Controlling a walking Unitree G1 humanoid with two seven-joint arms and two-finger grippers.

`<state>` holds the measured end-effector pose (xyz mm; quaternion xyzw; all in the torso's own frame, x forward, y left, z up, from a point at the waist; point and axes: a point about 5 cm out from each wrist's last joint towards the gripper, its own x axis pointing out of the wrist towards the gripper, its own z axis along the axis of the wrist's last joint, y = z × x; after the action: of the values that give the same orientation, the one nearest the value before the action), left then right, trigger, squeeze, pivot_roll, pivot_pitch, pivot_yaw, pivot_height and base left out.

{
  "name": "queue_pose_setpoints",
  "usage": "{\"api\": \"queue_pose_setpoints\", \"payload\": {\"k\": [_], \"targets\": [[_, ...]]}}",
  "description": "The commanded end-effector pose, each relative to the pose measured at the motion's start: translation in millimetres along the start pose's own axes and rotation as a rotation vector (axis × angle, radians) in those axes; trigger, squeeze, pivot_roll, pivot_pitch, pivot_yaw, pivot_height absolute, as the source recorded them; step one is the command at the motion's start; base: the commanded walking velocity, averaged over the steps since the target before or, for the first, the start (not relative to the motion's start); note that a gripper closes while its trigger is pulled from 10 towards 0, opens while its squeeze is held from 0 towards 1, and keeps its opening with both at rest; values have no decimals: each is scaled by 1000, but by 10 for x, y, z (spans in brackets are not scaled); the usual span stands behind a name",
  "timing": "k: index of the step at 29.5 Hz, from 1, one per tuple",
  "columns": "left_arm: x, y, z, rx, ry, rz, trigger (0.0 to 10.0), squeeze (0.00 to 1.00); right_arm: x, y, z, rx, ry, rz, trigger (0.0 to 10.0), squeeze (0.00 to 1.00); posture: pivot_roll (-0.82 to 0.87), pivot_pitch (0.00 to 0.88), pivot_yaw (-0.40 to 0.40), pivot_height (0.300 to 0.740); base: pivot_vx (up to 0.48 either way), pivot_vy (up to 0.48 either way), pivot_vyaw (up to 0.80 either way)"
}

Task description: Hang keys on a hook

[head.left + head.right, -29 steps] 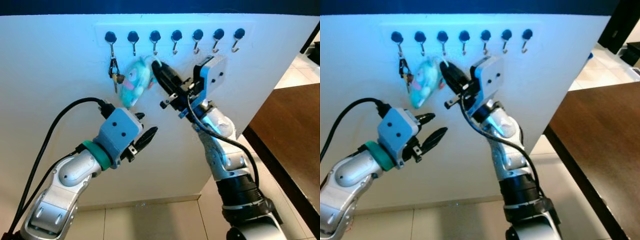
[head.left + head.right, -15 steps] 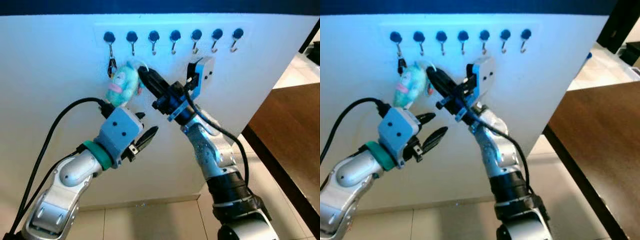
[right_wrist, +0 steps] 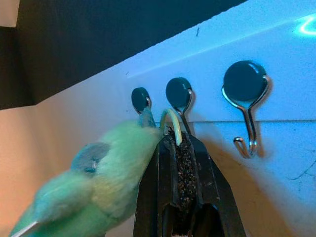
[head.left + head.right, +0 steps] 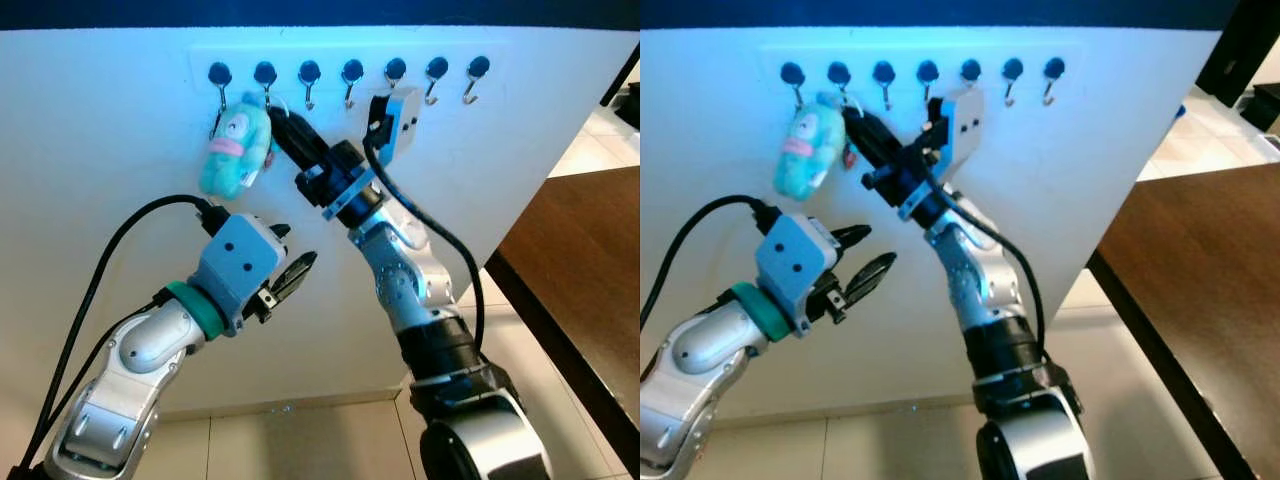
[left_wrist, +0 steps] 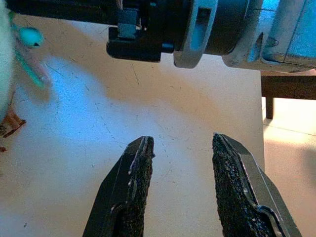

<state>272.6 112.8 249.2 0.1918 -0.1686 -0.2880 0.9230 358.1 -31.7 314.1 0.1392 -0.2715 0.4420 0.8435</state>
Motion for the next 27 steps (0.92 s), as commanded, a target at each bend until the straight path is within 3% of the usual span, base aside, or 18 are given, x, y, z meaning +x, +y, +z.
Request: {"api": "queue_pose_setpoints", "payload": {"k": [1,11,13,15,18,22,27], "targets": [[-16,15,62,-5,-23,8,10000,0,50,6,11,10,-15,-7,10000,0,72,133,77,740,0,0,0],[-90,149,103,-23,-26,51,10000,0,-10,-25,-116,42,39,-28,10000,0,77,138,76,740,0,0,0],[-111,247,127,-37,-36,102,10000,0,-81,-29,-204,50,71,-25,10000,0,77,139,77,740,0,0,0],[-111,247,127,-37,-36,102,10000,0,-81,-29,-204,50,71,-25,10000,0,77,139,77,740,0,0,0],[-140,446,150,-86,-51,224,10000,0,-178,-39,-304,52,107,-24,10000,0,76,138,80,740,0,0,0],[-191,590,162,-123,-62,303,10000,0,-265,-62,-364,50,131,-35,10000,0,79,137,80,740,0,0,0],[-243,658,197,-170,-85,336,10000,0,-326,-96,-393,45,142,-57,10000,0,81,134,80,740,0,0,0]]}}
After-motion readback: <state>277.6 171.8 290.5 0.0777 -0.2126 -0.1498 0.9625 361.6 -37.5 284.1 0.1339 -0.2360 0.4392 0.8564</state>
